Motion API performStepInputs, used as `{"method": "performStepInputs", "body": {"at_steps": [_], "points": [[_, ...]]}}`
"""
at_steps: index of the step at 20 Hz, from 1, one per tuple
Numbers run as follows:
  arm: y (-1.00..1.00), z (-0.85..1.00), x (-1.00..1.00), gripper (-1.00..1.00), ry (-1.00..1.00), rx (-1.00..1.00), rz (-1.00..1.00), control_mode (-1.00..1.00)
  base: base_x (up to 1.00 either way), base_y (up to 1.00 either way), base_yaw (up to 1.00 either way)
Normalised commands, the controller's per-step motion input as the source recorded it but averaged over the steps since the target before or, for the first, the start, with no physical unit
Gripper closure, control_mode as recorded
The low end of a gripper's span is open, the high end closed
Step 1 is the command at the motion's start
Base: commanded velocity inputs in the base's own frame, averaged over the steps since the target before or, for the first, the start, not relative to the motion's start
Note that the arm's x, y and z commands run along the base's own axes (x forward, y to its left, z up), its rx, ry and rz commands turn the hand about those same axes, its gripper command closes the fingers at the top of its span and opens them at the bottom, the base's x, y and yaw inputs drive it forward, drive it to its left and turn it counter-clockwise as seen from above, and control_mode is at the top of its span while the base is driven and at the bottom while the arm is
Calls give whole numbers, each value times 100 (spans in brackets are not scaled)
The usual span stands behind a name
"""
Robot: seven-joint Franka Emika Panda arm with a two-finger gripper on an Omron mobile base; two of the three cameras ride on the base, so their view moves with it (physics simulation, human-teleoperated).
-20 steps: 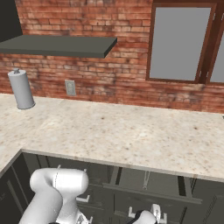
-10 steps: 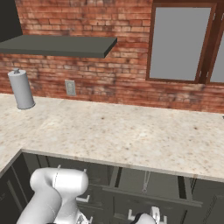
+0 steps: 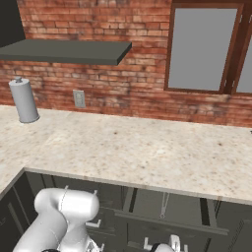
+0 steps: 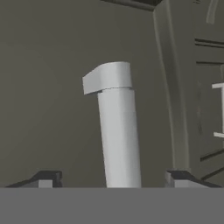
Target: Take the tongs from the drawer on the right and place them on the dining counter next to the tray containing the kebab skewer.
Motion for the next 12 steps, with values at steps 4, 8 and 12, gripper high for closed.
{"method": "performStepInputs", "body": {"at_steps": [4,8,12], "points": [[0,51,-38,-100,1,-3,0,-100,0,0,0],[0,45,-38,-100,0,-8,0,-100,0,0,0],[0,69,-23,-100,4,-5,0,-100,0,0,0]]}}
